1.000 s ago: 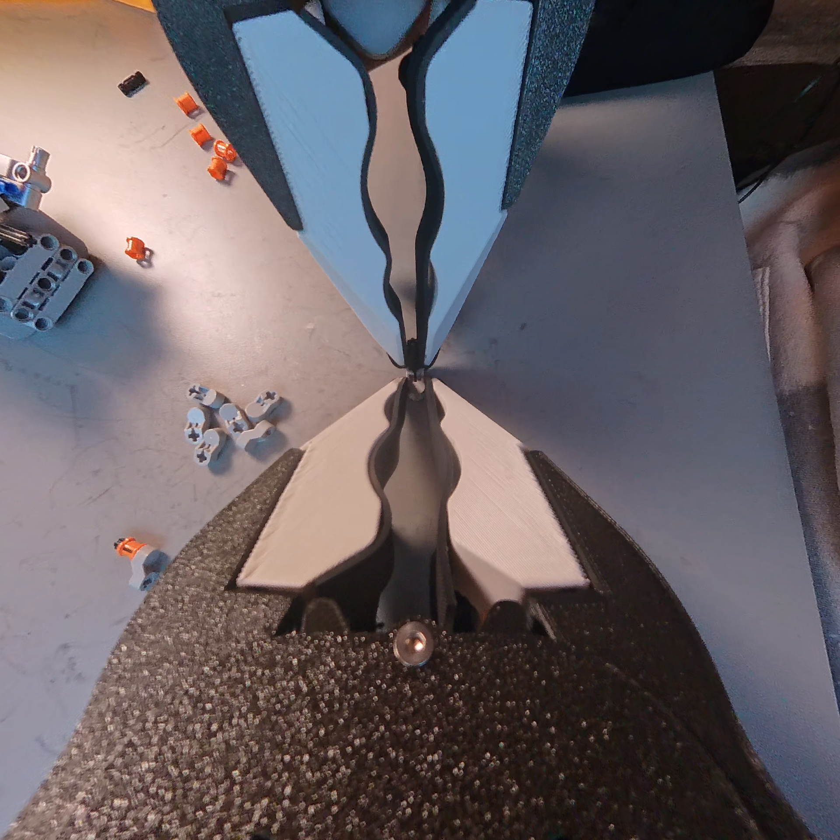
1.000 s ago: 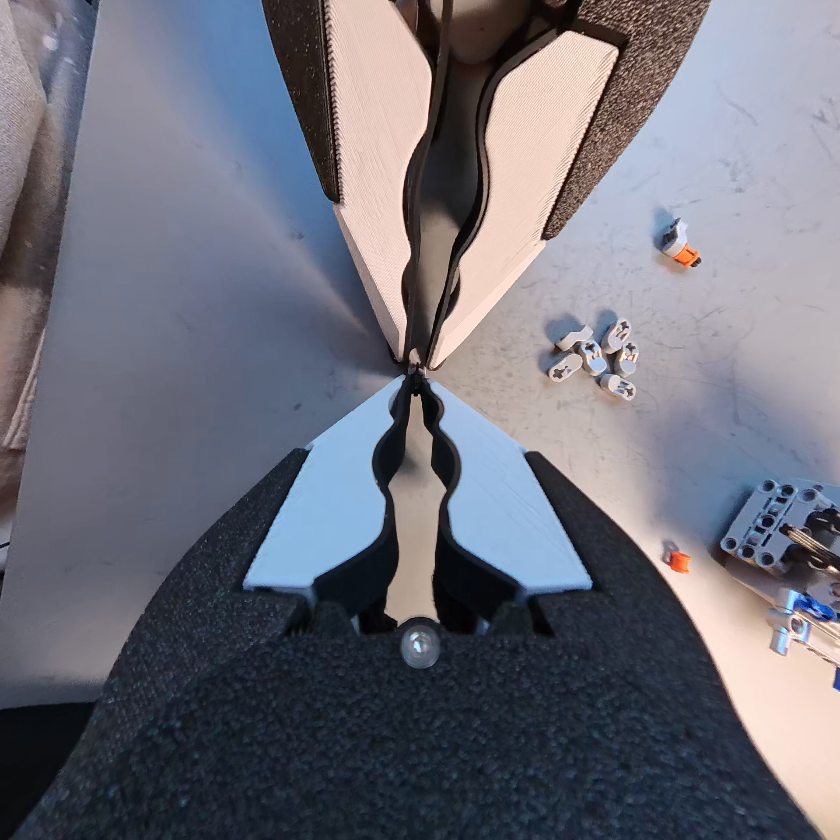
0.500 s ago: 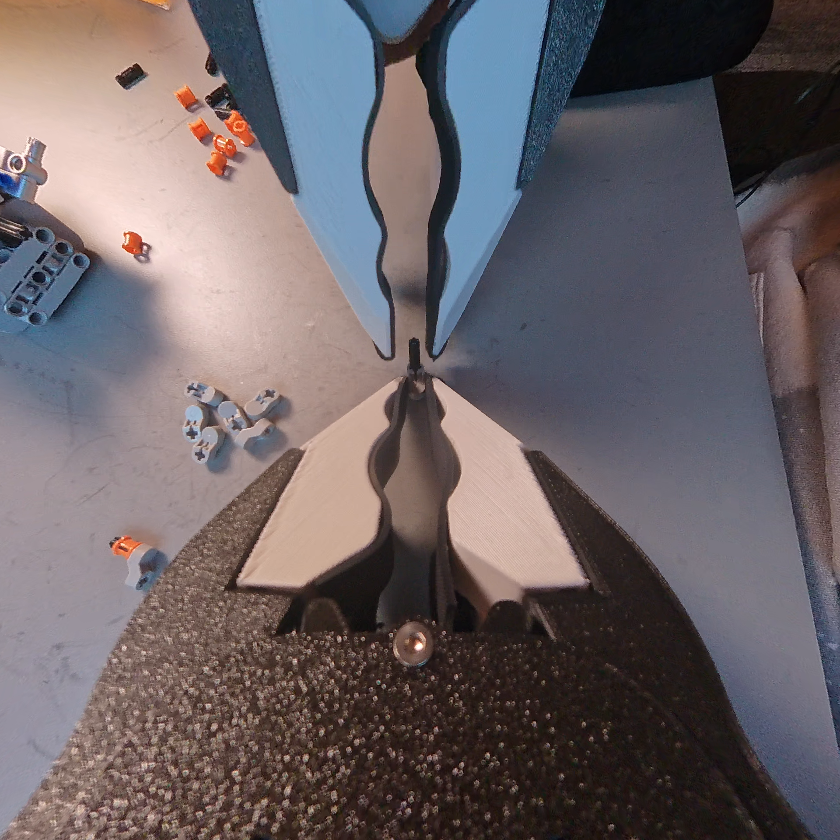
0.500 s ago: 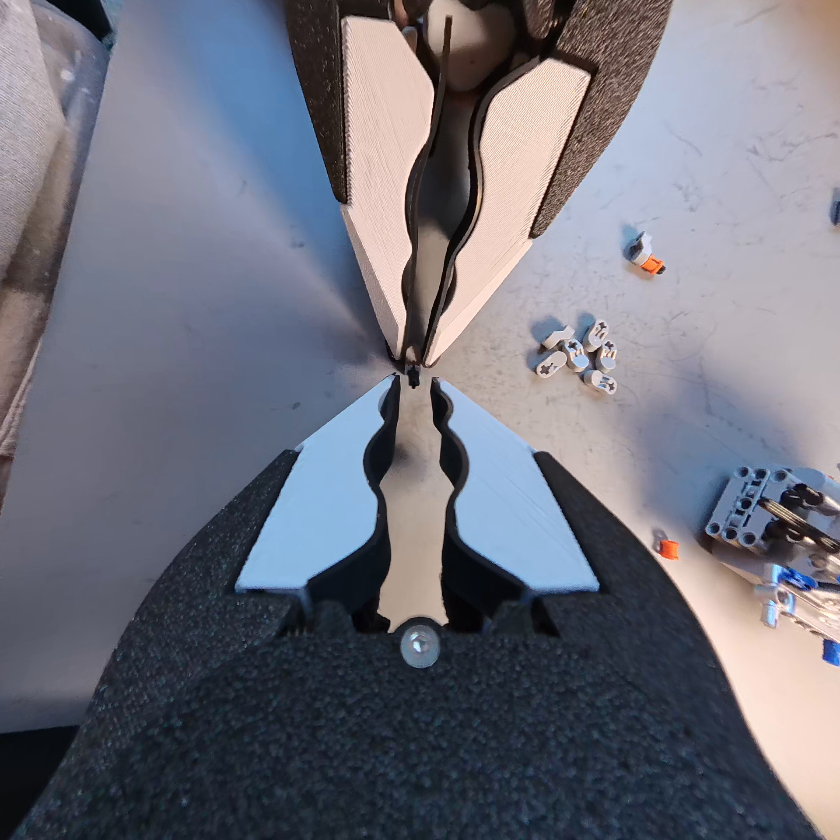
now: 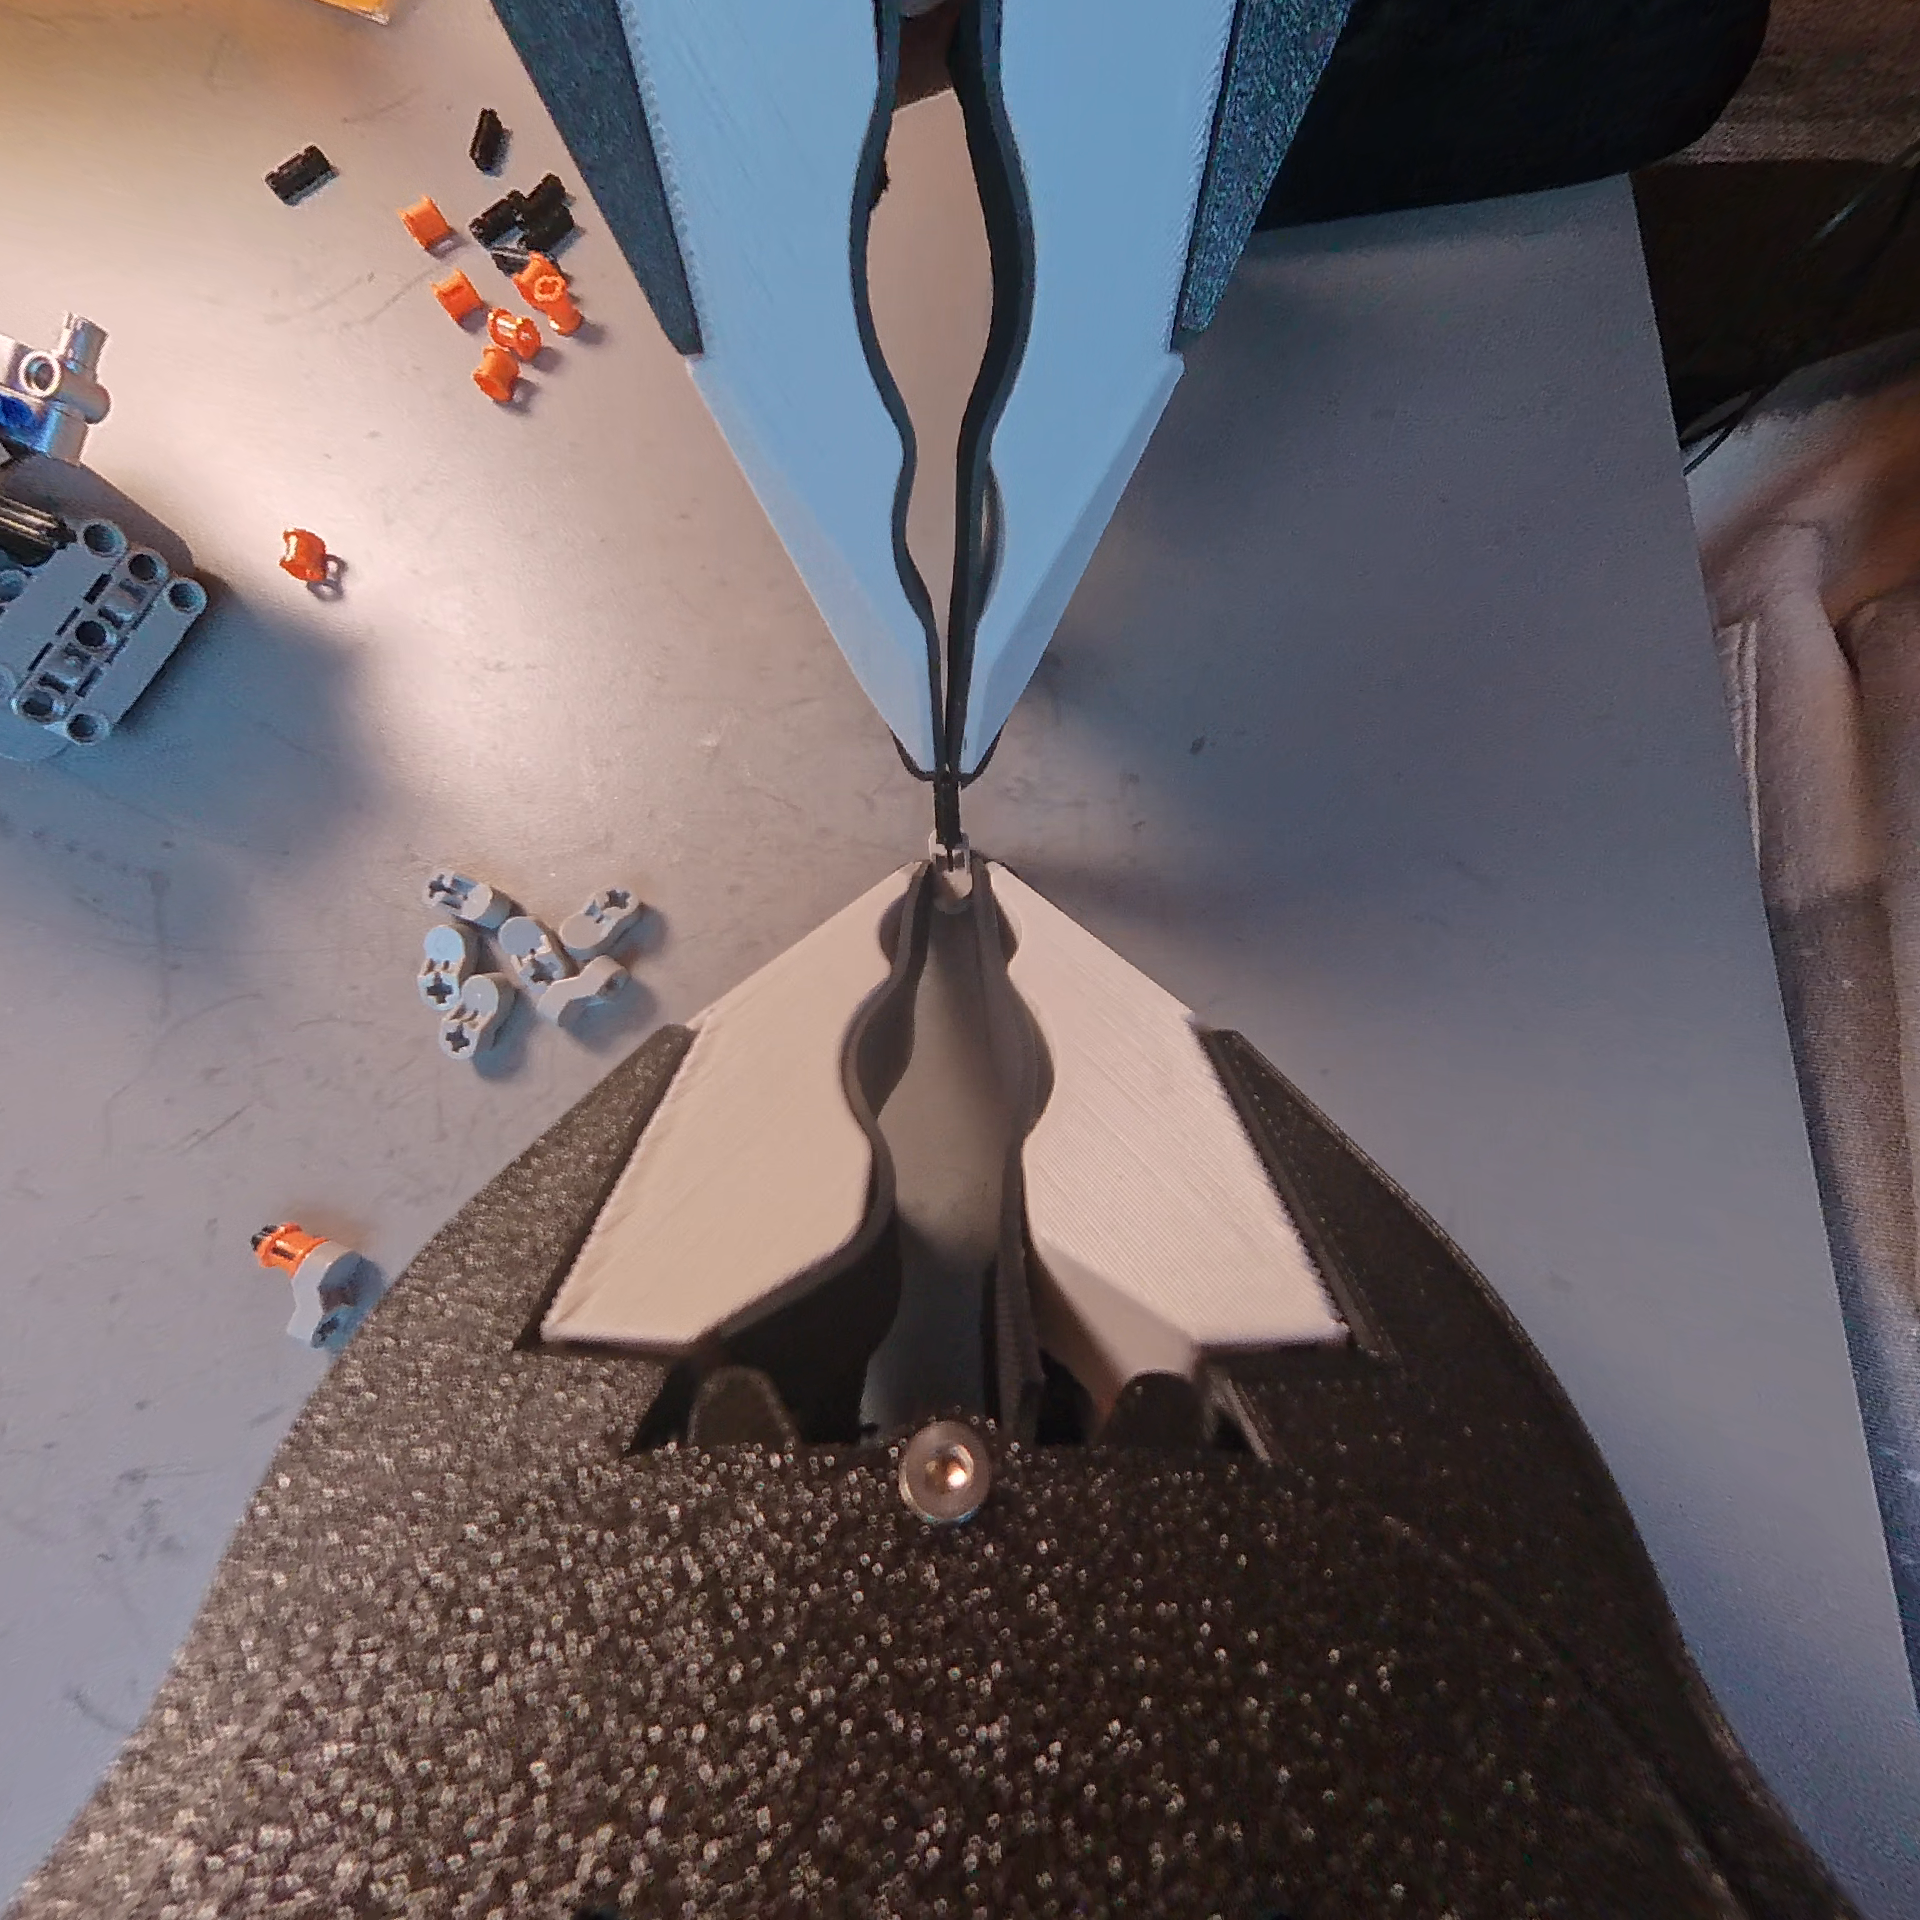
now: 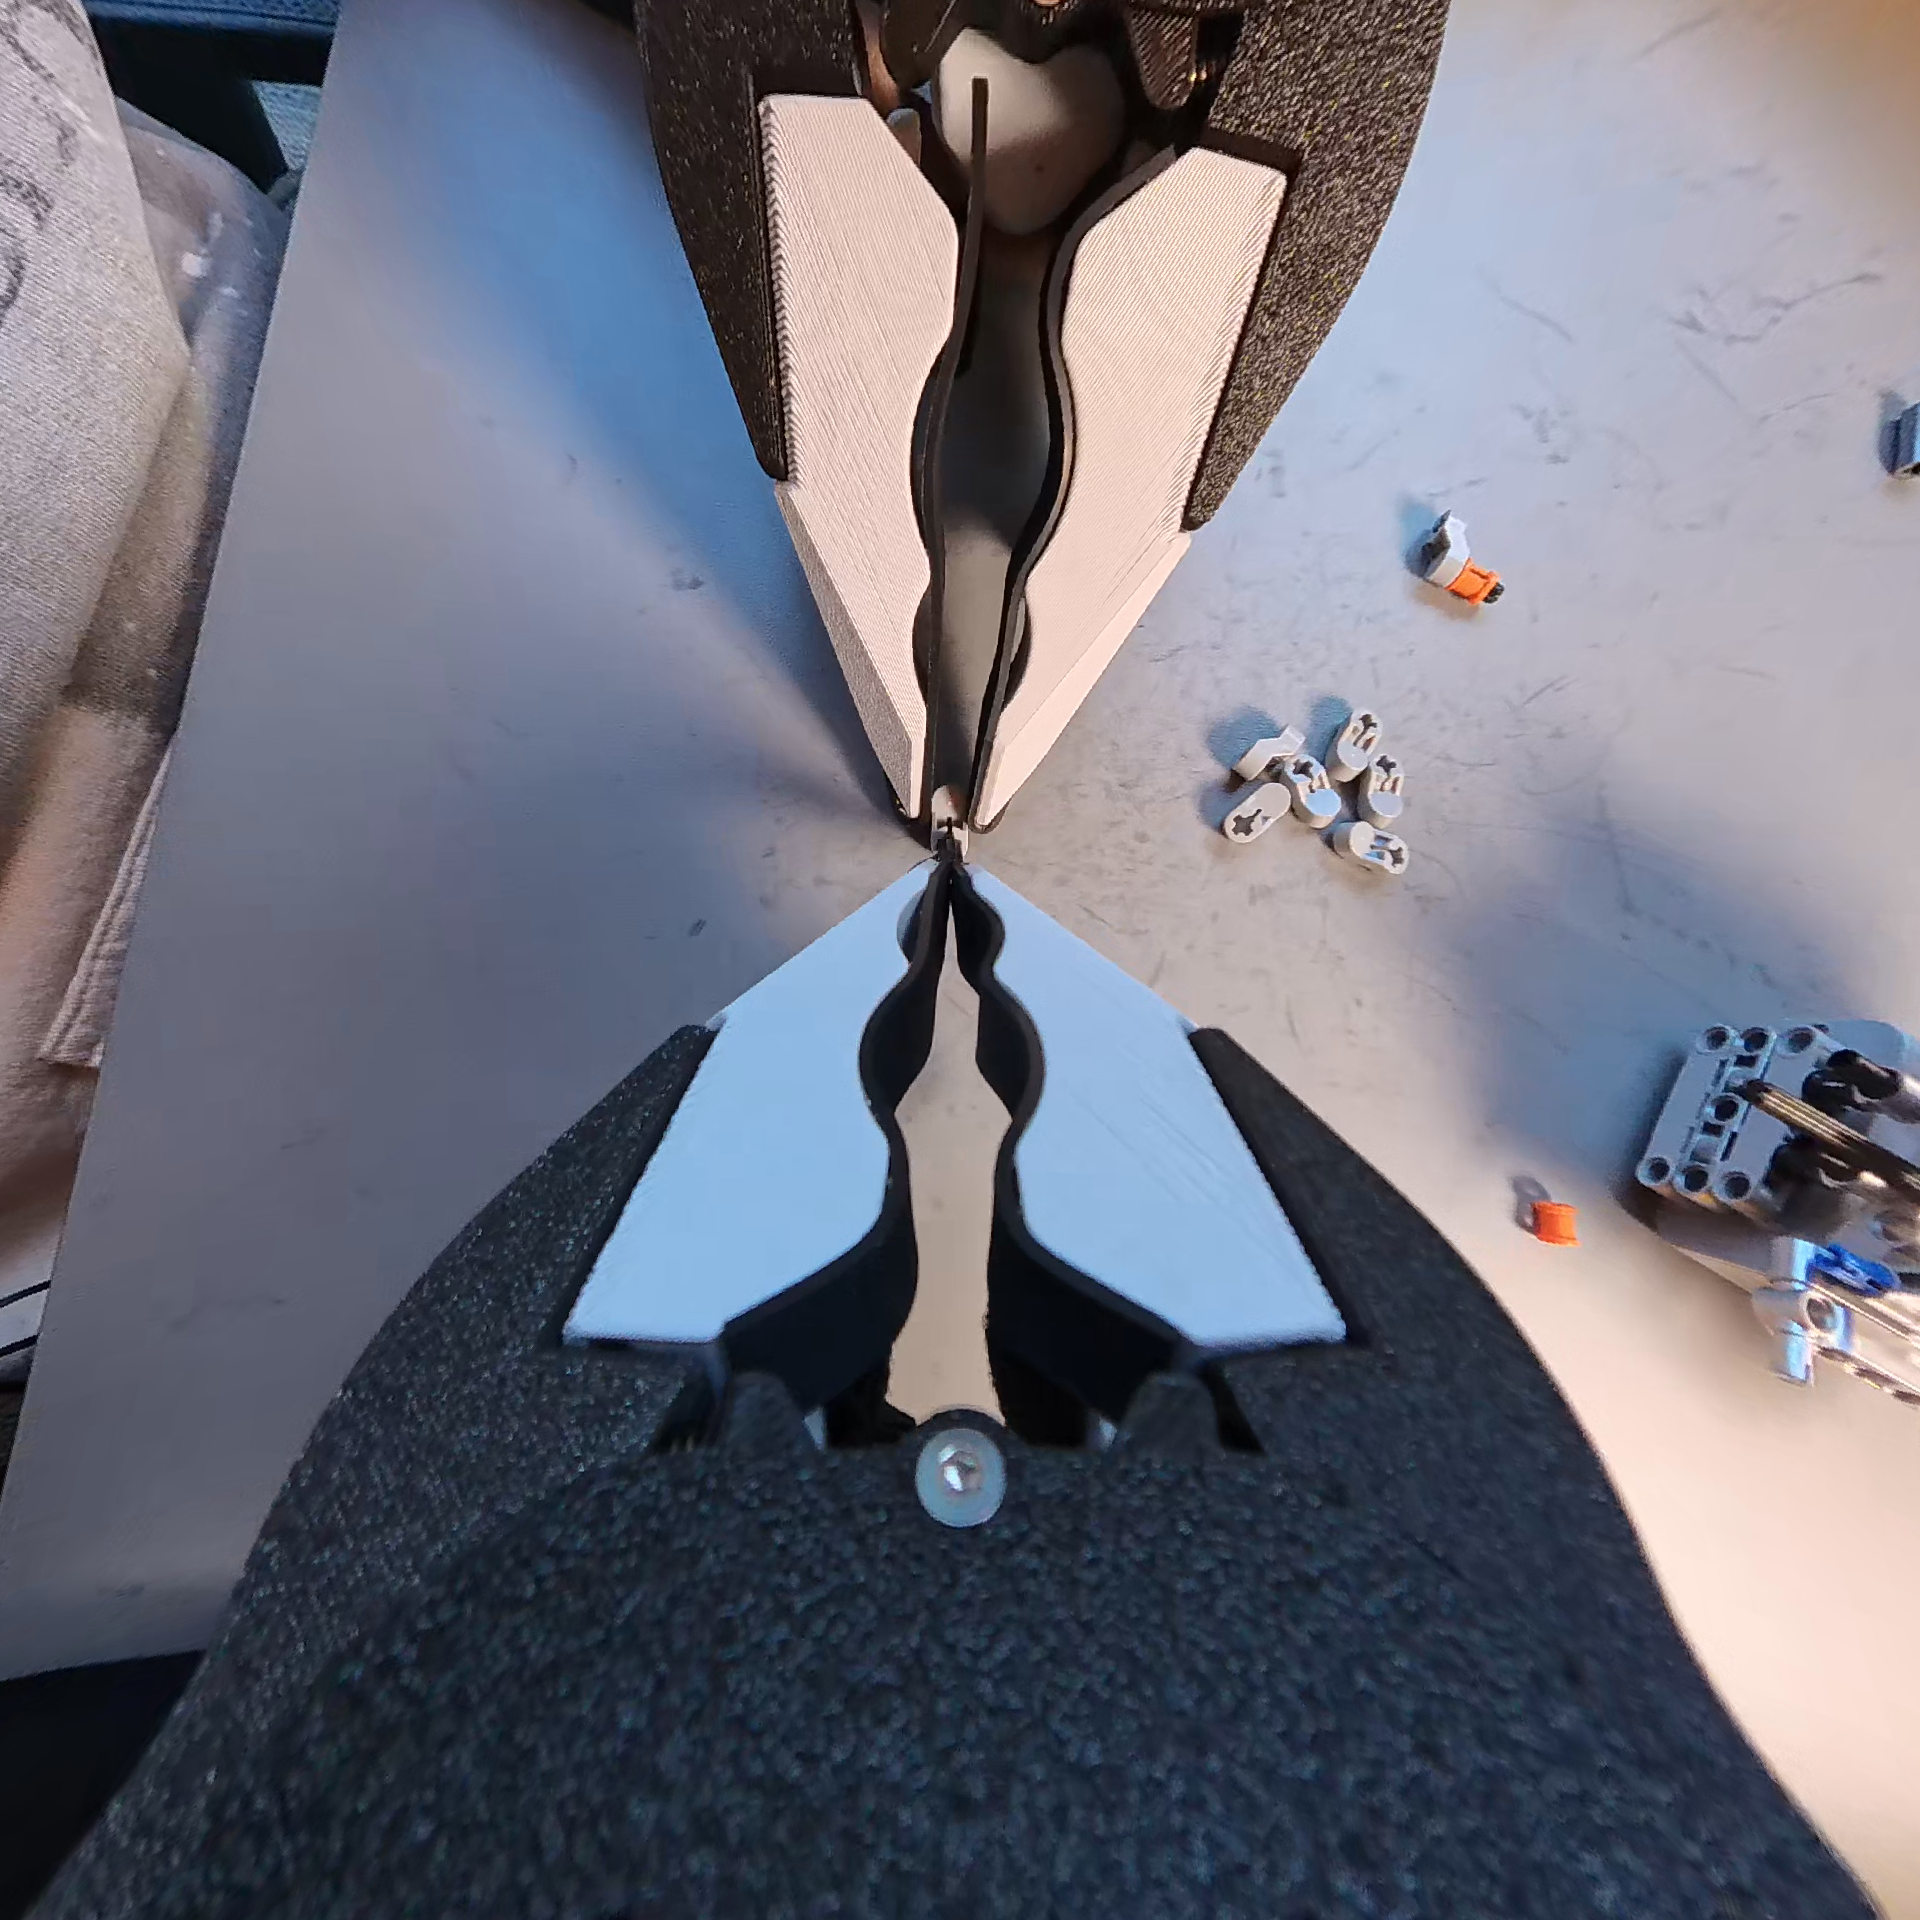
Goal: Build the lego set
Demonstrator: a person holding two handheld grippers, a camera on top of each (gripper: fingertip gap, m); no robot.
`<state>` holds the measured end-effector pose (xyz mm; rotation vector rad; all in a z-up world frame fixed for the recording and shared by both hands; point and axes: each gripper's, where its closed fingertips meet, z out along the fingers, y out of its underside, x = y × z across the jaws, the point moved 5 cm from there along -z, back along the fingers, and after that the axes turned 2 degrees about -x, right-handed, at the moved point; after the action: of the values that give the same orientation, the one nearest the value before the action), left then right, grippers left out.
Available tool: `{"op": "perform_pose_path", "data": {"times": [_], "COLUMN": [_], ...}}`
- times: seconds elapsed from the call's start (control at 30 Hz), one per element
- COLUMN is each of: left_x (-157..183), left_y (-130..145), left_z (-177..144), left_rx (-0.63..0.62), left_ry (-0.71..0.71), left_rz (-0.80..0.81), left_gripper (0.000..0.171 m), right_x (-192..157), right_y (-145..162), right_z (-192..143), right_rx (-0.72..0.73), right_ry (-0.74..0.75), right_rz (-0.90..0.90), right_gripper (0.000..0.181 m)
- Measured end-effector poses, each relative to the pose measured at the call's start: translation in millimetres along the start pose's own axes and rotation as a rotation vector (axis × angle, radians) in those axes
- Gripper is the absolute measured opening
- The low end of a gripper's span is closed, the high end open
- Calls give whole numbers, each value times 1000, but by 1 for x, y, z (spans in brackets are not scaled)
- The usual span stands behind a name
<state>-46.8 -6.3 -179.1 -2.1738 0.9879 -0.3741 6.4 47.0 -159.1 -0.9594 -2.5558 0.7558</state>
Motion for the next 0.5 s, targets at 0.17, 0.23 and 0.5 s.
{"op": "perform_pose_path", "data": {"times": [0.17,0.23,0.5], "left_x": [0,0,0], "left_y": [0,0,0], "left_z": [0,0,0], "left_rx": [0,0,-1], "left_ry": [2,1,0], "left_rz": [-3,-3,-4], "left_gripper": [5,5,5], "right_x": [0,0,0], "right_y": [-3,-5,-7], "right_z": [1,1,1], "right_rx": [-10,-29,-73], "right_ry": [-4,-8,-13], "right_rz": [-8,-19,-34], "right_gripper": [0,0,0]}}
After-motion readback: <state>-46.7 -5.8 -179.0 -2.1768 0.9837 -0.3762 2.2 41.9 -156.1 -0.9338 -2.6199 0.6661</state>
